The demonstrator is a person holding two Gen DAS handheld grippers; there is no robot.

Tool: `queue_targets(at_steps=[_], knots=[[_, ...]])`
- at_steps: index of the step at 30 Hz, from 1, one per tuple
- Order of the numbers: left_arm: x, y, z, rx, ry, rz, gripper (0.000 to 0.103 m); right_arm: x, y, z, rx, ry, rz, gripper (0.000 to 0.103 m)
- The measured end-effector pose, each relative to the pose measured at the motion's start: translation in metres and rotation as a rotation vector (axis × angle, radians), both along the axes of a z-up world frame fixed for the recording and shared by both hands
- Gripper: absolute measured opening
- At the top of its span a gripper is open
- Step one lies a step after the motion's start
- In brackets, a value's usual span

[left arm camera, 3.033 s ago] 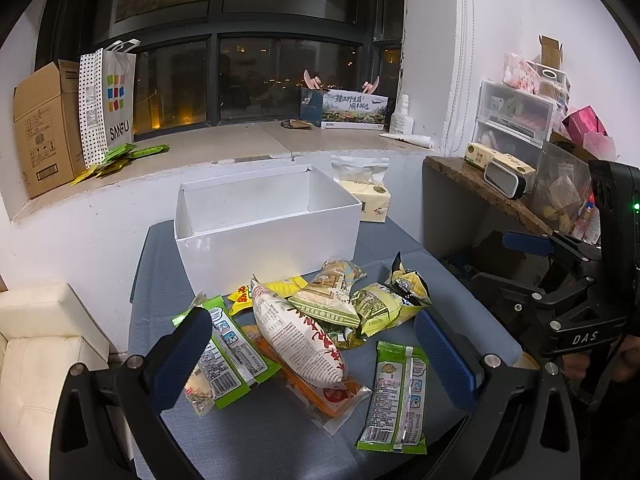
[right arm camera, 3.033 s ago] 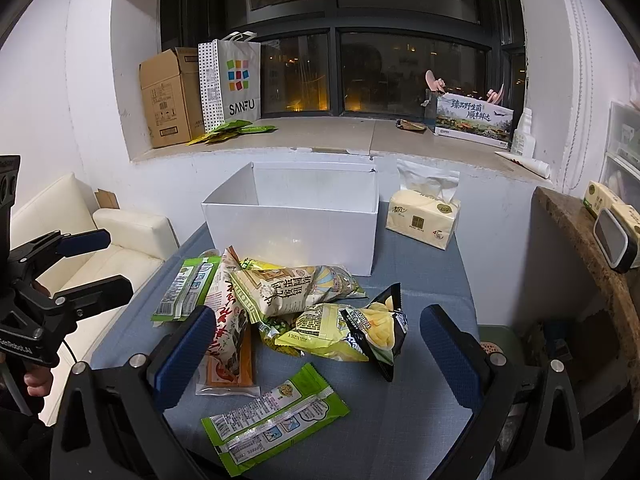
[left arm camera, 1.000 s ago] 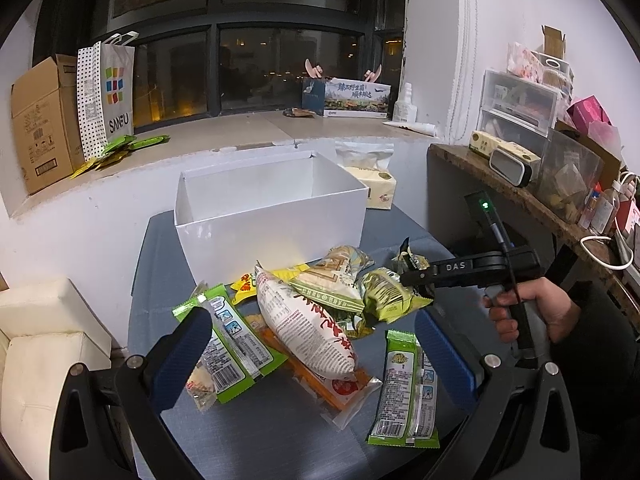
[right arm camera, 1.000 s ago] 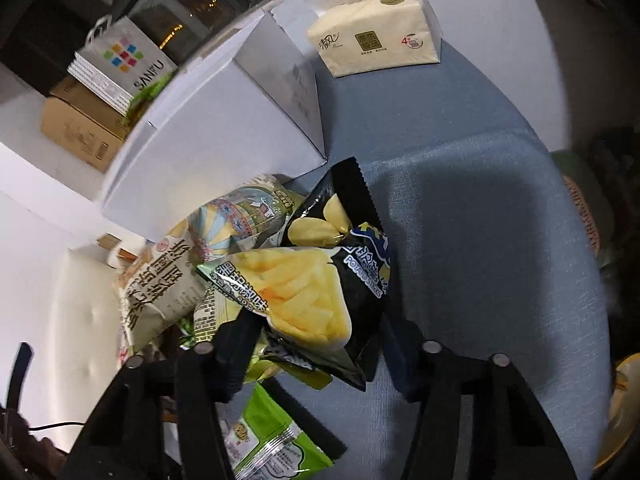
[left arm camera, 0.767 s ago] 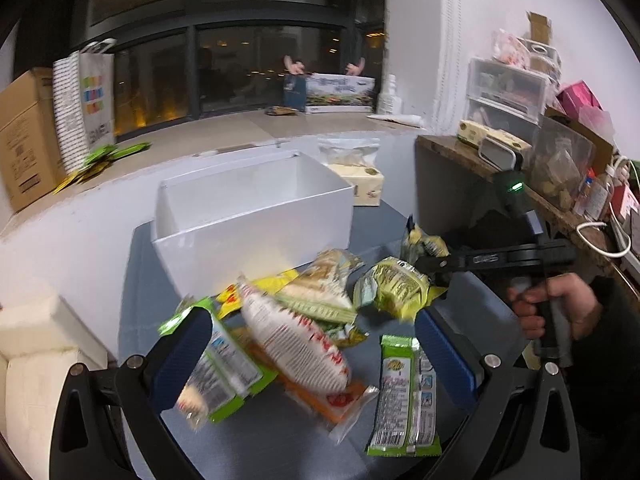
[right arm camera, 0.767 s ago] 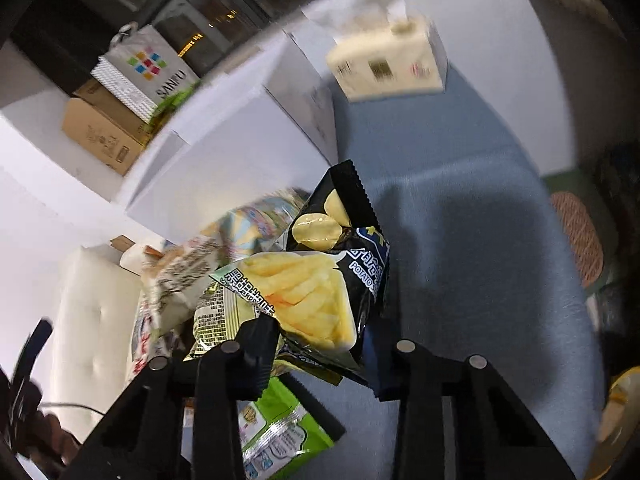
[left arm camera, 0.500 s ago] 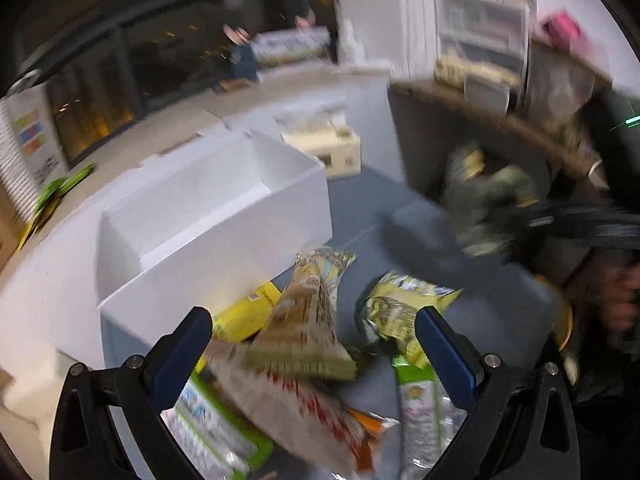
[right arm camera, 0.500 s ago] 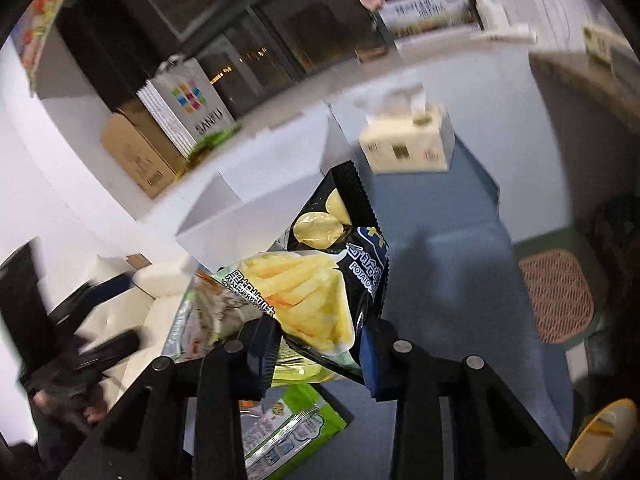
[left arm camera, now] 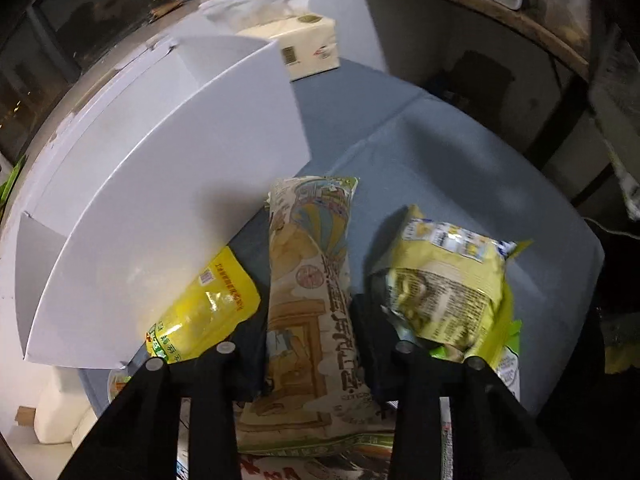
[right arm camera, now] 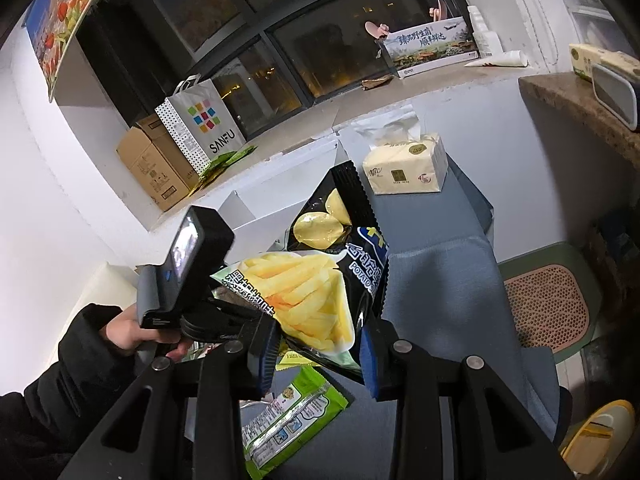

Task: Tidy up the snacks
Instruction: 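Grasp the black potato chip bag with the right tool while the left tool grasps a beige snack bag, then carry both bags over the white box and open both tools to drop them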

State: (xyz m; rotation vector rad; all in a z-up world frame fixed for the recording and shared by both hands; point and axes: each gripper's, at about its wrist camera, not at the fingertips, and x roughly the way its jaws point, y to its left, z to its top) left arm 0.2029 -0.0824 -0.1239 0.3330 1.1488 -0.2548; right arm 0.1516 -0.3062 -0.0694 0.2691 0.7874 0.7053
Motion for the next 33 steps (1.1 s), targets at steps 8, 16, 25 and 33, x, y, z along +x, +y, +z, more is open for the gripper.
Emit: queue_targets(at_steps=[8,16,25,33], knots=[[-0.046,0.015,0.051,-0.114,-0.208,0.036,0.034,0.002,-0.001,-0.004,0.005,0.011,-0.005,0.037],[-0.118,0.068,0.122,-0.348,-0.514,0.210,0.033,0.009,0.019,-0.001,-0.028,-0.011,0.034,0.037],[-0.105,0.143,0.158,-0.388,-0.675,0.389,0.033,0.048,0.075,0.035,-0.085,-0.101,0.102,0.037],[0.002,0.210,0.147,-0.383,-0.592,0.539,0.033,0.135,0.156,0.062,-0.147,-0.118,0.143,0.037]])
